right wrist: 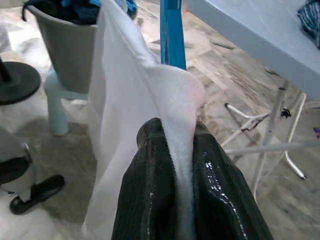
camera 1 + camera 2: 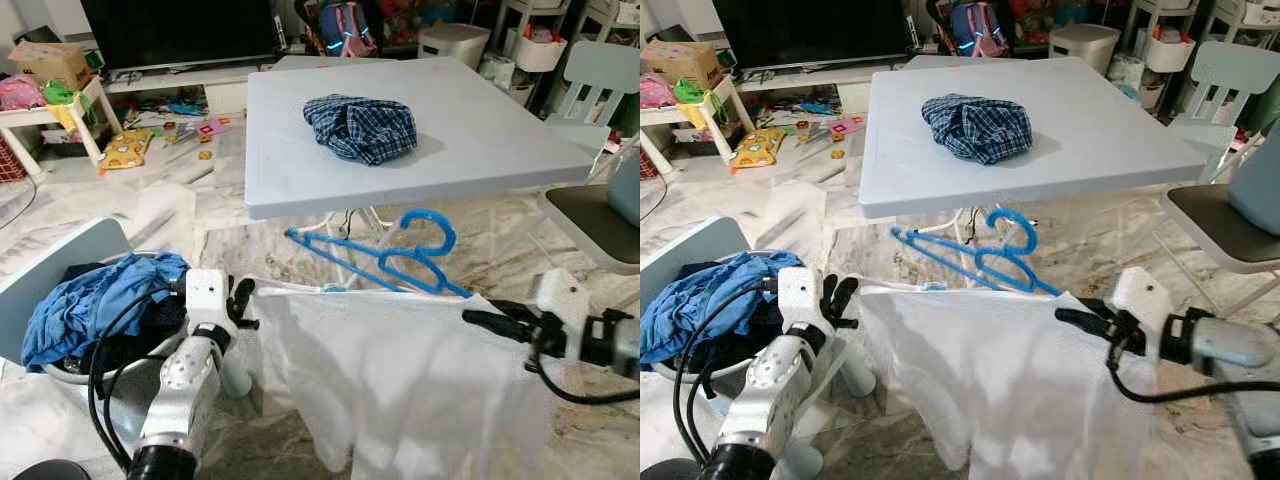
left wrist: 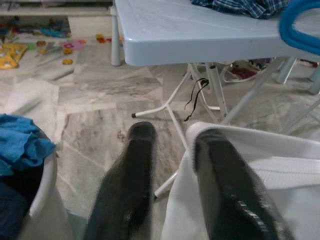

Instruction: Hang hanger

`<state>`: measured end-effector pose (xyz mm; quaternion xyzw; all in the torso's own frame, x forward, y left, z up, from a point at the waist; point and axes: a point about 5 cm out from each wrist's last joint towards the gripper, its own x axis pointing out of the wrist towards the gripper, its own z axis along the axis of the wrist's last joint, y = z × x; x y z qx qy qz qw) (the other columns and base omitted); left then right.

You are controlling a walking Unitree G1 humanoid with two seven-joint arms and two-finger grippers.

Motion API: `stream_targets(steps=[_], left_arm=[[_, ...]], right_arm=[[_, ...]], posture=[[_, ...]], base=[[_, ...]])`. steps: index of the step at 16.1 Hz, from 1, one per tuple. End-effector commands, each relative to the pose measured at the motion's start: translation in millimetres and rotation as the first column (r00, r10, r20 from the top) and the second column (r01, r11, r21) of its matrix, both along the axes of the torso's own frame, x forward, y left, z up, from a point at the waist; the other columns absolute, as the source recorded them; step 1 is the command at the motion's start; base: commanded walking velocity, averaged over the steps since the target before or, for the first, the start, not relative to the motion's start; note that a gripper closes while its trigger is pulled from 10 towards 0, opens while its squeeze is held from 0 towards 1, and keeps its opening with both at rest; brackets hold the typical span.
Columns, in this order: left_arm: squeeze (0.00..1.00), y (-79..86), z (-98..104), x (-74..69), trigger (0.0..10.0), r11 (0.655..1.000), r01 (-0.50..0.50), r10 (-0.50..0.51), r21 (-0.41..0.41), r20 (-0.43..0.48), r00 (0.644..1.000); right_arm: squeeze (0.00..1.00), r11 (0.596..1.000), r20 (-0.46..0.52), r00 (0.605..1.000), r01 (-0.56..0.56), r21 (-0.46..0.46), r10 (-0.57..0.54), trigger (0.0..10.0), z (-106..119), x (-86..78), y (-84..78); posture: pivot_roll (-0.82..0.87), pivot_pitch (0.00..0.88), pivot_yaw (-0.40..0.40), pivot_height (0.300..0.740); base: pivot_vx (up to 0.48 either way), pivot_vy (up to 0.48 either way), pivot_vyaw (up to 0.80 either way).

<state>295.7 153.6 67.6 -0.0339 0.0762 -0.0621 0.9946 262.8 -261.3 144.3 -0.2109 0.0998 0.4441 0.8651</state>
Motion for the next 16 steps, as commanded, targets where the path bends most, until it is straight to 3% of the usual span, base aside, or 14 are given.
stream_targets(steps=[1,5,8,9,10,11,12,14,15,16], left_arm=[[1.0,11.2,2.1,-1.6,10.0,0.998,-0.055,0.054,0.013,0.01,0.998],[1.0,1.1,-6.5,-6.0,10.0,1.0,0.001,-0.002,-0.026,-0.043,0.999],[1.0,-28.6,-12.6,-16.1,10.0,0.966,0.251,-0.255,-0.053,-0.09,0.963],[1.0,-40.5,-10.6,-23.5,10.0,0.927,0.373,-0.375,-0.042,-0.071,0.924],[1.0,-51.2,-6.4,-31.2,10.0,0.866,0.499,-0.498,0.02,-0.044,0.866],[1.0,-56.6,-3.2,-36.2,10.0,0.817,0.574,-0.573,0.06,-0.029,0.819],[1.0,-63.1,-0.8,-44.0,10.0,0.73,0.675,-0.675,0.11,-0.042,0.737],[1.0,-66.9,2.2,-53.4,10.0,0.619,0.769,-0.77,0.158,-0.068,0.634],[1.0,-66.0,4.6,-55.2,10.0,0.587,0.788,-0.792,0.185,-0.072,0.607],[1.0,-63.9,9.6,-54.7,10.0,0.578,0.791,-0.8,0.202,-0.052,0.598]], right_arm=[[0.0,0.999,0.063,0.997,0.037,-0.001,-0.037,10.0,10.6,6.5,-3.9],[0.0,0.997,0.114,0.991,0.064,0.036,-0.068,10.0,14.5,17.8,6.1],[0.0,0.991,0.171,0.977,0.122,0.051,-0.129,10.0,15.8,30.7,15.6],[0.0,0.992,0.169,0.978,0.113,0.052,-0.121,10.0,13.8,30.6,19.3],[0.0,0.992,0.182,0.975,0.121,0.037,-0.125,10.0,9.5,32.2,23.5],[0.0,0.992,0.19,0.973,0.125,0.025,-0.128,10.0,7.3,33.4,26.0],[0.0,0.992,0.201,0.971,0.127,0.014,-0.127,10.0,5.3,35.9,30.5],[0.0,0.991,0.216,0.968,0.131,-0.013,-0.125,10.0,2.8,40.0,35.4],[0.0,0.991,0.225,0.968,0.126,-0.049,-0.112,10.0,0.1,40.9,36.8],[0.0,0.99,0.229,0.969,0.115,-0.087,-0.092,10.0,-3.3,40.7,37.1]], posture=[[-0.18,0.0,0.037,0.74],[-0.18,0.0,0.033,0.74],[-0.18,0.0,0.035,0.74],[-0.18,0.0,0.035,0.74],[-0.18,0.0,0.034,0.74],[-0.18,0.0,0.033,0.74],[-0.18,0.0,0.031,0.74],[-0.18,0.0,0.029,0.74],[-0.17,0.0,0.029,0.74],[-0.17,0.0,0.028,0.74]], base=[[0.0,0.0,0.0],[0.0,0.0,0.0],[0.0,0.0,0.0],[0.0,0.0,0.0],[0.0,0.0,0.0],[0.0,0.0,0.0],[0.0,0.0,0.0],[0.0,0.0,0.0],[0.0,0.0,0.0],[0.0,0.0,0.0]])
